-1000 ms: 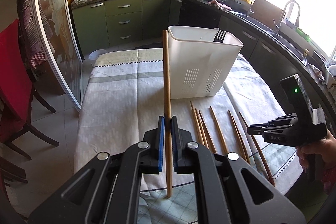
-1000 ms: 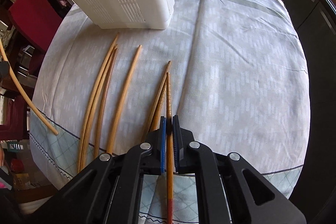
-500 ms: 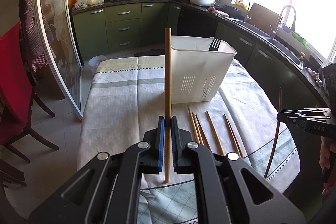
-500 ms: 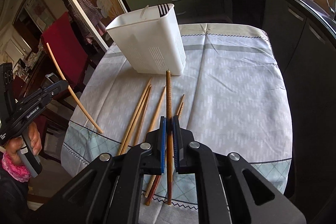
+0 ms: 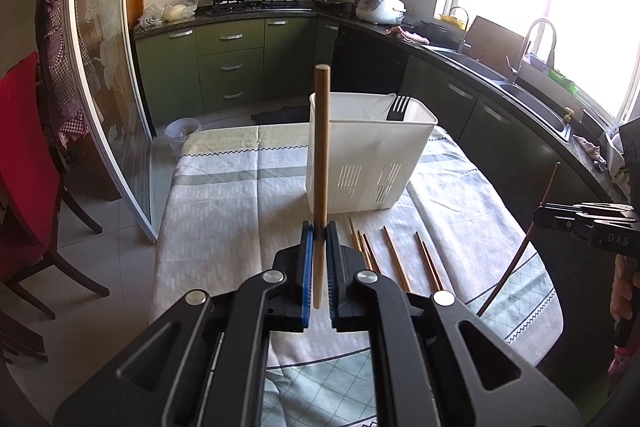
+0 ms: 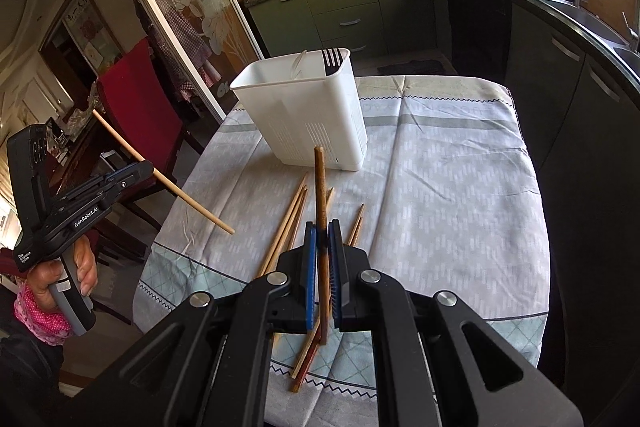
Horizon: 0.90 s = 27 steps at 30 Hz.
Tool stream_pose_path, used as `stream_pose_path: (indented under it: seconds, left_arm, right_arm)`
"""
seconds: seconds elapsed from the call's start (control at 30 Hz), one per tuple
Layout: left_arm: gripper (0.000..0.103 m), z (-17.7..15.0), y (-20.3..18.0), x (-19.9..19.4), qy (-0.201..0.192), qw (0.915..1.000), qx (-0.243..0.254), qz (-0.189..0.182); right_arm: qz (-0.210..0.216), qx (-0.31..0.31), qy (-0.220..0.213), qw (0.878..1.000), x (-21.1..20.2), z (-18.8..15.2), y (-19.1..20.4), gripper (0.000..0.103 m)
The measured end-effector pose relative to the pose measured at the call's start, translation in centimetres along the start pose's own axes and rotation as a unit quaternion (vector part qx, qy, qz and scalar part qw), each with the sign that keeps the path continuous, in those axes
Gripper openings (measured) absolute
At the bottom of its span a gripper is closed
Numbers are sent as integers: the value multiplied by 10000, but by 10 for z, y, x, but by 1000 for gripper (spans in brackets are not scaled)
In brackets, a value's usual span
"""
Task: Organize utensils
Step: 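Carry the chopsticks upright and drop them into the white holder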
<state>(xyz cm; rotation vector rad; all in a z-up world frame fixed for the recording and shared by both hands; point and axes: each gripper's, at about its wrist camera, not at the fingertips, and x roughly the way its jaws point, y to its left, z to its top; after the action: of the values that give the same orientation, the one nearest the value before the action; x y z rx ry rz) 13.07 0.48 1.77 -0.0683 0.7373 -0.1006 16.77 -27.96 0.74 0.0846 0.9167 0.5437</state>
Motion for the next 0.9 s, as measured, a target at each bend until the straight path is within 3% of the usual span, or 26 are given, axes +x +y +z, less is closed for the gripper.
stream_pose_path:
  seconds: [0.3,0.57,0.77,0.9]
  left_arm:
    - [6,46,-8,-18,-196,9995,-48,-253]
    - [6,123,-19,-52,-1107,9937,-17,-184]
    - [6,166,-21,-25,-1426,9897,-118,-38]
    - [6,173,-25,15,-1283,9917,-83,53]
  right_arm:
    - [243,-4,-613,9978,-41,60,9,7]
    - [371,173,-1487,9880,-80,136,9,7]
    - [150,293,-1875,9817,-66,184,6,7]
    - [-80,183,-1584,9872,-25,198,8,7]
